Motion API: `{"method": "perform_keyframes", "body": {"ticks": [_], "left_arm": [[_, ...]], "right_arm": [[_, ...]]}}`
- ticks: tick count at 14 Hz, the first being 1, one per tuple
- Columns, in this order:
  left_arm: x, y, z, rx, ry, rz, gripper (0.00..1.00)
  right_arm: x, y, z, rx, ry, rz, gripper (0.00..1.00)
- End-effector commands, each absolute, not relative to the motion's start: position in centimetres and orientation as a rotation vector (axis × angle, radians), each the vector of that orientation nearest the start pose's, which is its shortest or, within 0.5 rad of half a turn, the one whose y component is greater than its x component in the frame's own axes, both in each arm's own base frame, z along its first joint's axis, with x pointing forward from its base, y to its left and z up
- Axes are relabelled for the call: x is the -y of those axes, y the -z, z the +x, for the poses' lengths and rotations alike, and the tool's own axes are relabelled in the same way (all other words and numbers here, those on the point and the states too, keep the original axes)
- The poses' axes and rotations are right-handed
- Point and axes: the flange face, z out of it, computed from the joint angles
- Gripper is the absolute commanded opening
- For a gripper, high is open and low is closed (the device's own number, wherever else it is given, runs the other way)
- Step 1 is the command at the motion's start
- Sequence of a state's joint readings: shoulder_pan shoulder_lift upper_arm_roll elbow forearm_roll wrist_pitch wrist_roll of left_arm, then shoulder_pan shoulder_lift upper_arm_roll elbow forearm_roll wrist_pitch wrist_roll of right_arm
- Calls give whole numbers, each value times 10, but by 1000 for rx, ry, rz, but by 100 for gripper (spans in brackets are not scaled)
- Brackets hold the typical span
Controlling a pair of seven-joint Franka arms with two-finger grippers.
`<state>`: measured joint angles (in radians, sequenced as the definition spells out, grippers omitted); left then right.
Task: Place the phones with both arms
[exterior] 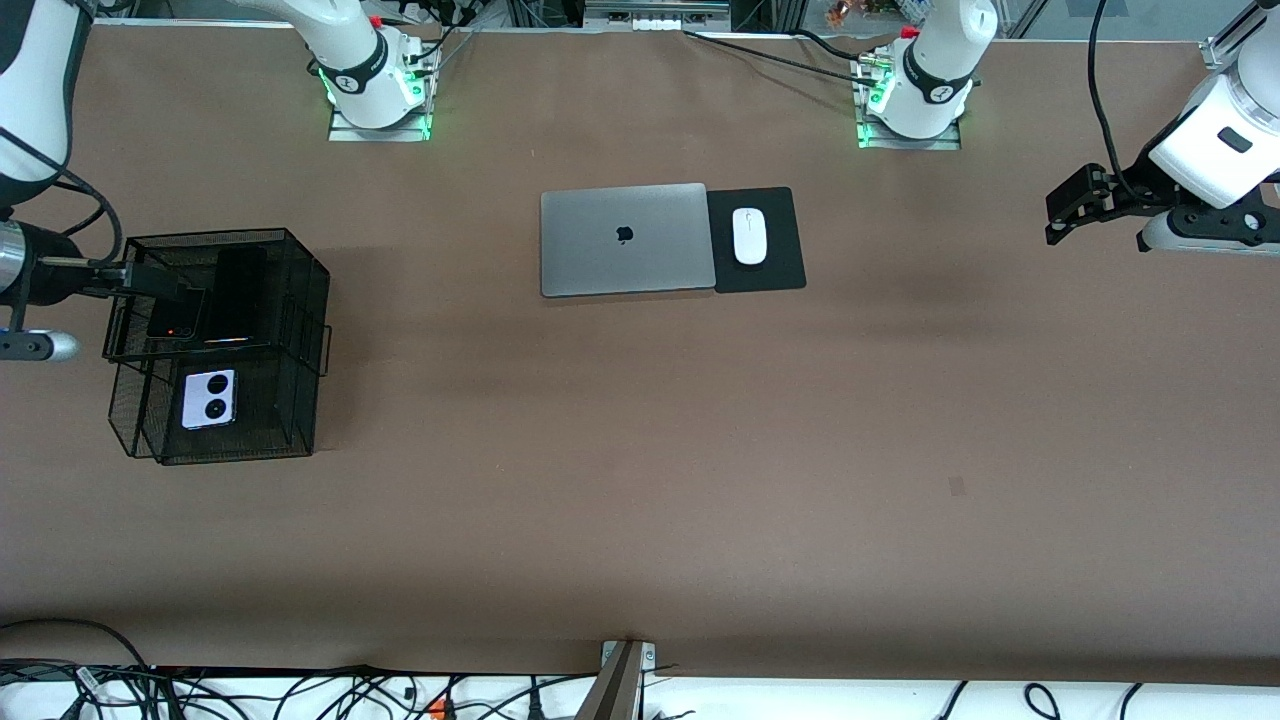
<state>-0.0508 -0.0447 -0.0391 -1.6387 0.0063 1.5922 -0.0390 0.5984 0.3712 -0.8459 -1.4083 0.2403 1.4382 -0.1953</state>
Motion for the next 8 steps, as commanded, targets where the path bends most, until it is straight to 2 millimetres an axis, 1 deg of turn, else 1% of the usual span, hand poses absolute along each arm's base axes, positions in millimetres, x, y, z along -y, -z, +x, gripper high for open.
{"method": "perform_keyframes", "body": {"ticks": [1,3,5,7,8], "left_arm": [[46,-623,535,-72,22,-3139,100],[47,-623,535,-75,22,-3139,100],[46,-624,535,-72,24,-3139,100],[46,-624,535,-75,24,-3139,100],[46,-624,535,-75,24,-3139,100]], "right_arm": [[46,-535,626,-90,-353,-3088,99],[59,-523,628,-150,-387,-3025,99],[60,-524,633,-205,-432,-2964,99],[62,-525,634,-219,-447,-2962,99],[61,-525,633,-197,-452,-2972,99]]}}
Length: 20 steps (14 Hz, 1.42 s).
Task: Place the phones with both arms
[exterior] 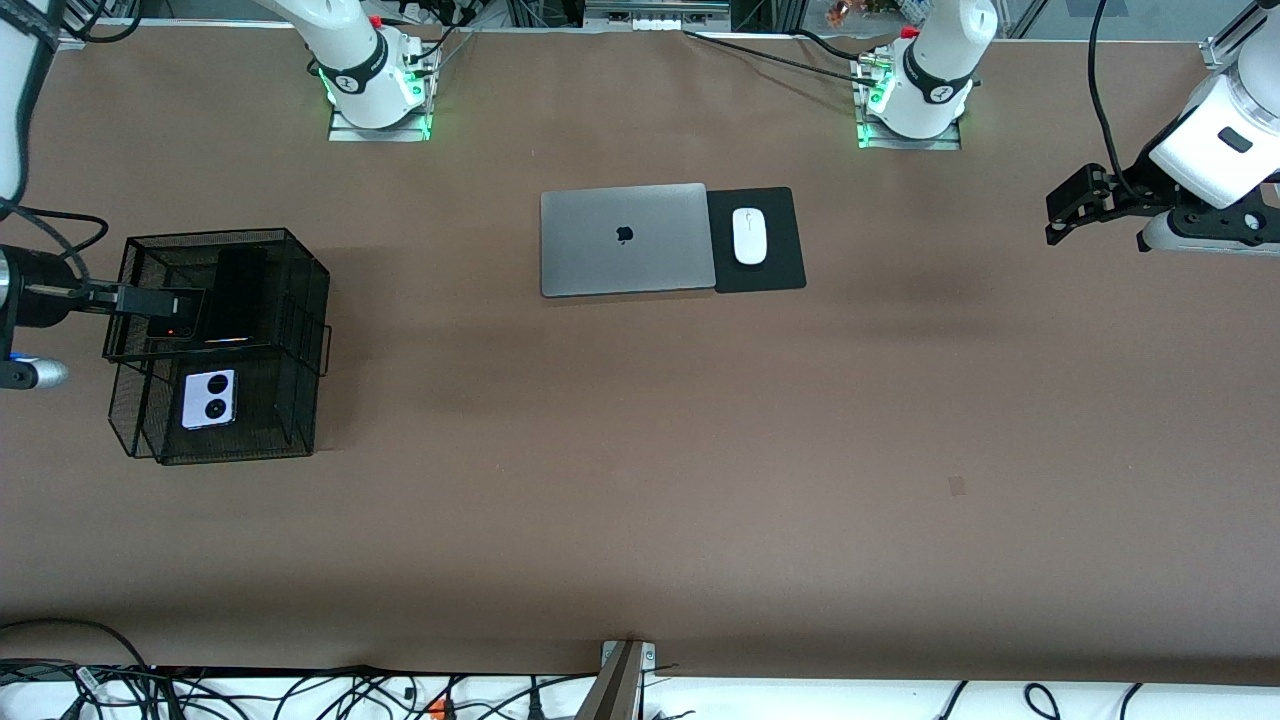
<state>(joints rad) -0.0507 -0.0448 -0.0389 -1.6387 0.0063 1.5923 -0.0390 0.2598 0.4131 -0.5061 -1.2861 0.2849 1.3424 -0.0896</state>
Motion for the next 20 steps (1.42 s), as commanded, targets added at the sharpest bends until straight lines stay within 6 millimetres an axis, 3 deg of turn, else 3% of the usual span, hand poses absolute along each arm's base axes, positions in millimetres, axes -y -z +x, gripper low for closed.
{"method": "perform_keyframes", "body": {"ticks": [1,3,5,9,11,15,20], "left_arm": [[46,-624,535,-72,24,-3139,100],[46,-624,535,-72,24,-3139,100],[46,-624,535,-75,24,-3139,100],[46,-624,535,-75,24,-3139,100],[46,-623,535,-75,27,-3139,100],[48,-624,535,-79,31,-3145,100],[48,-635,536,-77,64,-3149,100]], "right_arm": [[60,-531,631,-189,-447,-2980,99],[47,-555,624,-206,-404,-3041,99],[30,-564,619,-169,-370,-3096,99],[27,-551,590,-161,-165,-3124,99],[21,-549,587,-153,-212,-3113,100],[20,-558,595,-166,-105,-3119,100],[16,-555,600,-217,-40,-3118,100]]}}
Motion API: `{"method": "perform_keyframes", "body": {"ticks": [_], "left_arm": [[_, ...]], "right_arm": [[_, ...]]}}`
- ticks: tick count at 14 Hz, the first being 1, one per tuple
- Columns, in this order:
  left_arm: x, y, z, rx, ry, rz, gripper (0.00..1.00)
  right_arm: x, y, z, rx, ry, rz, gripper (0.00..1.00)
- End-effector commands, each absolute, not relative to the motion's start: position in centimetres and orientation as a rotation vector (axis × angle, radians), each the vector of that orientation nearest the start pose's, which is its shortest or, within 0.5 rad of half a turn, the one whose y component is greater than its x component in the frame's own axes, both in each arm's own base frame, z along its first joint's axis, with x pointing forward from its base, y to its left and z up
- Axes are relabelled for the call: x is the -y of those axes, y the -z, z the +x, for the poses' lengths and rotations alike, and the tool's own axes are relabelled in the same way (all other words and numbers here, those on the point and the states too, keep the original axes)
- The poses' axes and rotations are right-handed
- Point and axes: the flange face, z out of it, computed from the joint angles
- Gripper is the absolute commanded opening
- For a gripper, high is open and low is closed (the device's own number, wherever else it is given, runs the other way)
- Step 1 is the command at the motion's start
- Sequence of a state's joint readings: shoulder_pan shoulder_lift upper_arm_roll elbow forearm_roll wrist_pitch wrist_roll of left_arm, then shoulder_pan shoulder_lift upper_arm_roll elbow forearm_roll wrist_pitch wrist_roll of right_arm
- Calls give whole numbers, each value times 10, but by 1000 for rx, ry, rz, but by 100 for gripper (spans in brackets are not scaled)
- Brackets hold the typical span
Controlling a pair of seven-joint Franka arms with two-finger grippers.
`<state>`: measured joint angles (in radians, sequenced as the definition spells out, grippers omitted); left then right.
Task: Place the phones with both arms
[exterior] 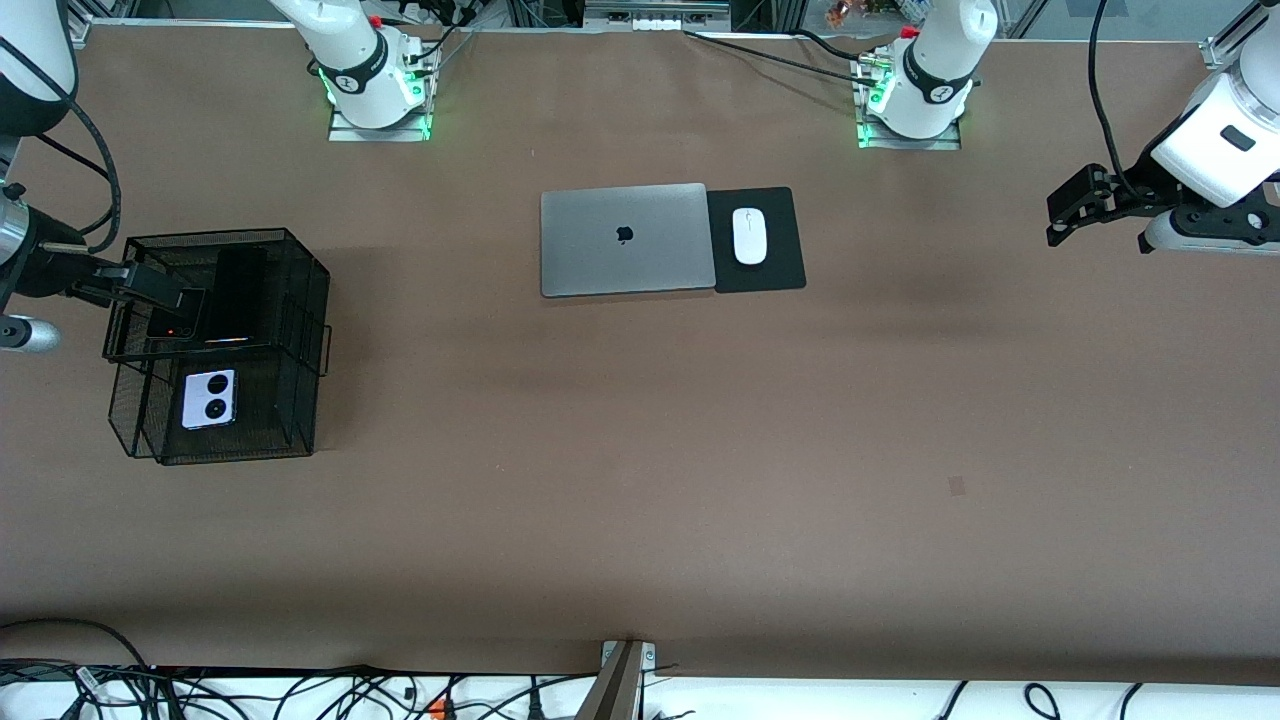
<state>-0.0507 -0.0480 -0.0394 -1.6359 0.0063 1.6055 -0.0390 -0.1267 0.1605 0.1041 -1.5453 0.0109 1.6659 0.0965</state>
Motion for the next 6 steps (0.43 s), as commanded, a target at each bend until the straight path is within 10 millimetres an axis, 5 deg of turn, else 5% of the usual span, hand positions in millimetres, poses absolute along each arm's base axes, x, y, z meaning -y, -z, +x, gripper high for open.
{"method": "perform_keyframes", "body": {"ticks": [1,6], "left_arm": [[48,-635,536,-77,67,-3149,100],[48,-635,535,-79,67,-3146,100]], "right_arm": [[16,-556,600,-227,-43,-3113,100],[16,-557,599,-313,-63,-3105,100]]}}
